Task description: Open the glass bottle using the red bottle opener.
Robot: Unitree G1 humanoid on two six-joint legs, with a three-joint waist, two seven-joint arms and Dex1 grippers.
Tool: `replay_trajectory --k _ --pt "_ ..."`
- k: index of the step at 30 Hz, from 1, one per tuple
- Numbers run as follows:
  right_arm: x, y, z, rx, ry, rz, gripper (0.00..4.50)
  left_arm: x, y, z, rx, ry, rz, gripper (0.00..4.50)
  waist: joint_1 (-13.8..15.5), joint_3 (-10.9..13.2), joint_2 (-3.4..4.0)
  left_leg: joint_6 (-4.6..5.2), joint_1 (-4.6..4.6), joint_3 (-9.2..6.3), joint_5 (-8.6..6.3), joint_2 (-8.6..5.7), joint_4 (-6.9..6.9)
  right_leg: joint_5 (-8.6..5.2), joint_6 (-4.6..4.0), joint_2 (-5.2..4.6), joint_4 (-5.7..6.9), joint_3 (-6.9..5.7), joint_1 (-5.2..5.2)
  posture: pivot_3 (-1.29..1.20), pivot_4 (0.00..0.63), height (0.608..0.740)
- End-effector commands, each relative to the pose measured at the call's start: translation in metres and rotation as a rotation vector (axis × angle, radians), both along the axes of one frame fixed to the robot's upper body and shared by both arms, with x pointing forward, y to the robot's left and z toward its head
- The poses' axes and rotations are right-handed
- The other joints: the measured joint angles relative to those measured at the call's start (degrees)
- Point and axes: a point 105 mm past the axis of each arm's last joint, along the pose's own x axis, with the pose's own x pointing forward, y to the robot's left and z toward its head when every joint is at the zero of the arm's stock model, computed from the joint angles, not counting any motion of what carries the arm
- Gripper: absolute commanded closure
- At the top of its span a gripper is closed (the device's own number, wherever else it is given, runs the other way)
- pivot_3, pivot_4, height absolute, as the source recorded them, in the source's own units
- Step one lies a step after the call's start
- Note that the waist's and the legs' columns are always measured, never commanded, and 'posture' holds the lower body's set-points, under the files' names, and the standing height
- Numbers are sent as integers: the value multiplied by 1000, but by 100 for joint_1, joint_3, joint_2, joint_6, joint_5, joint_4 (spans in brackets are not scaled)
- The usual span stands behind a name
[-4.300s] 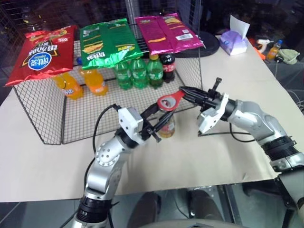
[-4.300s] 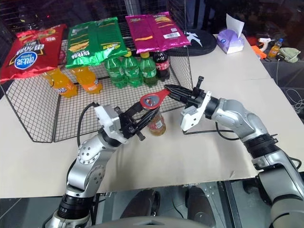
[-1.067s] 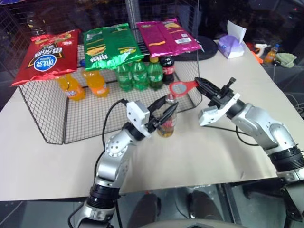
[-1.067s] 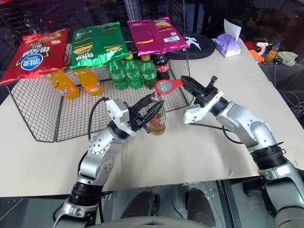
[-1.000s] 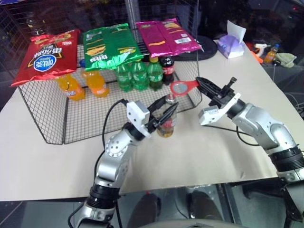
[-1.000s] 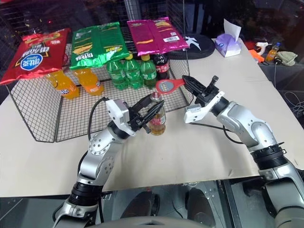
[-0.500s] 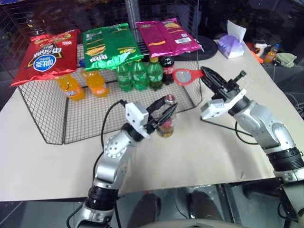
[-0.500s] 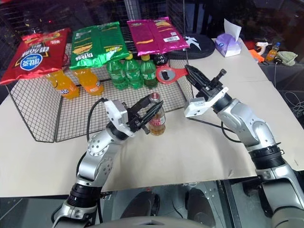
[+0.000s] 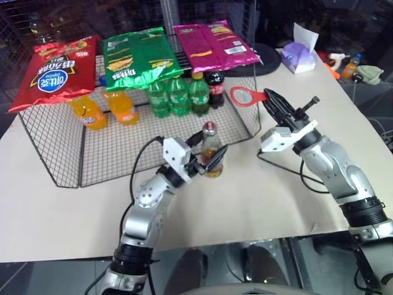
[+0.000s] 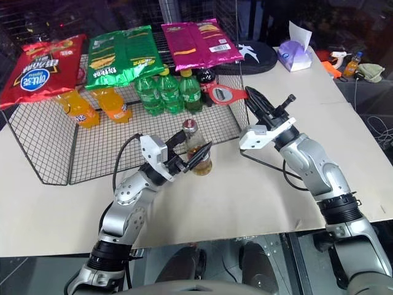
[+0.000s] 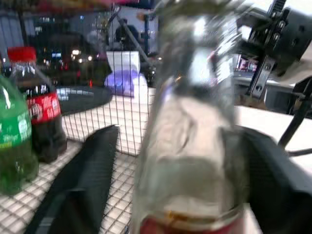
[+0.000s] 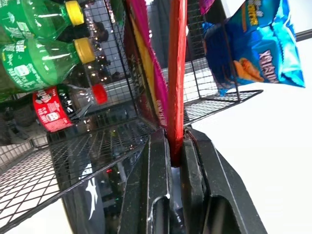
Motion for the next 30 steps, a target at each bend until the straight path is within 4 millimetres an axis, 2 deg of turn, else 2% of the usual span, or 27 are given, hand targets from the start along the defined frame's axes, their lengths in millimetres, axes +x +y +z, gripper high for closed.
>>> replay_trajectory --k 1,13,24,30 --pt "-2 -6 13 37 -35 -7 4500 -2 2 8 3 -40 10 48 0 0 0 -1 -19 1 0 -1 0 0 0 -2 0 1 -18 0 150 740" --pt "-3 -6 10 50 -18 -1 4500 -9 2 3 26 -29 -14 48 -1 0 0 0 -32 2 0 -1 -5 0 0 -3 -14 -2 -28 0 150 740" --pt "-21 17 -7 19 52 142 4500 -11 2 1 32 -23 -18 48 0 0 0 0 -32 3 0 -1 -3 0 0 -4 -11 -1 -28 0 150 740" --pt "-23 15 -11 51 84 138 4500 -14 0 4 21 -30 -28 48 0 0 0 0 -31 3 0 -1 0 0 1 -3 -5 -1 -28 0 150 740"
